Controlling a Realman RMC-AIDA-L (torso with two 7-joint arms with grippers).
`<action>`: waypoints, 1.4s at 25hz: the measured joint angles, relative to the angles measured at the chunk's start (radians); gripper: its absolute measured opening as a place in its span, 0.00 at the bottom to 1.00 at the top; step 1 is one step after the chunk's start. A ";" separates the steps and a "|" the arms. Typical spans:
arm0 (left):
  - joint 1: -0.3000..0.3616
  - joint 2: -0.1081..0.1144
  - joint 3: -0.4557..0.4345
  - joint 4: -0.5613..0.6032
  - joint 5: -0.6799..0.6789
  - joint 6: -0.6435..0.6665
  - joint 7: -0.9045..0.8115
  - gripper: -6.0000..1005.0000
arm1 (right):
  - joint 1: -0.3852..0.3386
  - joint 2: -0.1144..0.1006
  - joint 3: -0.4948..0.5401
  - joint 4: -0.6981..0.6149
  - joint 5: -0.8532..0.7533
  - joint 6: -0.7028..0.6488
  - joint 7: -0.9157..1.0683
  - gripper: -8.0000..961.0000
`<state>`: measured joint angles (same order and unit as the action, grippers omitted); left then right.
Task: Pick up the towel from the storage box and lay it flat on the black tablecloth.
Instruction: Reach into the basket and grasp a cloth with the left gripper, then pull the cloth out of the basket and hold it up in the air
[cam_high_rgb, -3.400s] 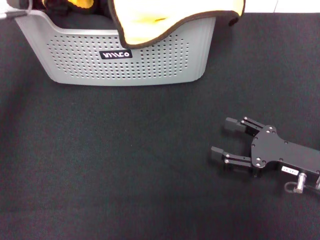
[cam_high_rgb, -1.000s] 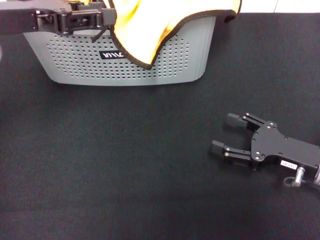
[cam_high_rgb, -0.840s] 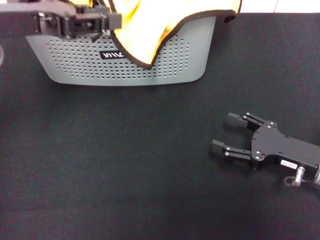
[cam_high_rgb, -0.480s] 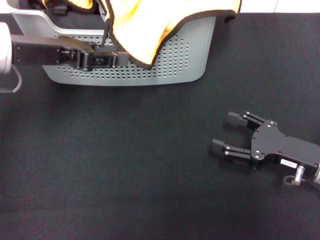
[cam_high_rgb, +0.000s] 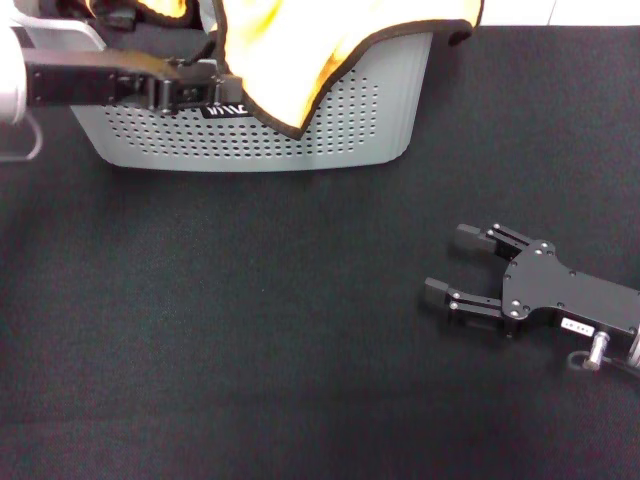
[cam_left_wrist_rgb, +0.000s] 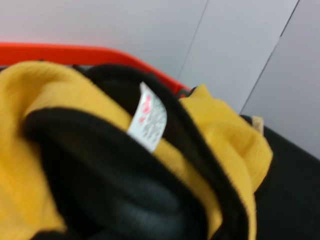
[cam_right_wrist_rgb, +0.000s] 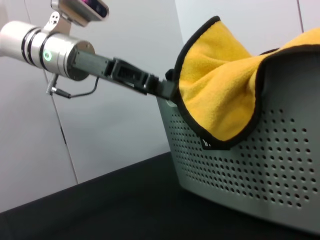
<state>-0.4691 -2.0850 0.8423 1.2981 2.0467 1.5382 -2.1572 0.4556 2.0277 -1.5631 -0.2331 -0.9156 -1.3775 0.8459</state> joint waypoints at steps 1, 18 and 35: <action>-0.008 -0.001 0.002 -0.006 -0.010 0.000 0.002 0.44 | 0.000 0.000 0.000 0.000 0.000 0.003 0.000 0.90; -0.044 0.004 -0.003 -0.044 -0.040 -0.039 0.001 0.38 | -0.001 0.000 0.000 0.000 0.001 0.005 -0.002 0.90; -0.034 0.066 -0.005 -0.086 -0.469 0.247 0.139 0.01 | -0.012 -0.002 0.011 -0.010 0.002 -0.055 -0.003 0.90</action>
<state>-0.5032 -2.0193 0.8374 1.2121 1.5782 1.7851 -2.0187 0.4438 2.0258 -1.5521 -0.2428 -0.9141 -1.4320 0.8434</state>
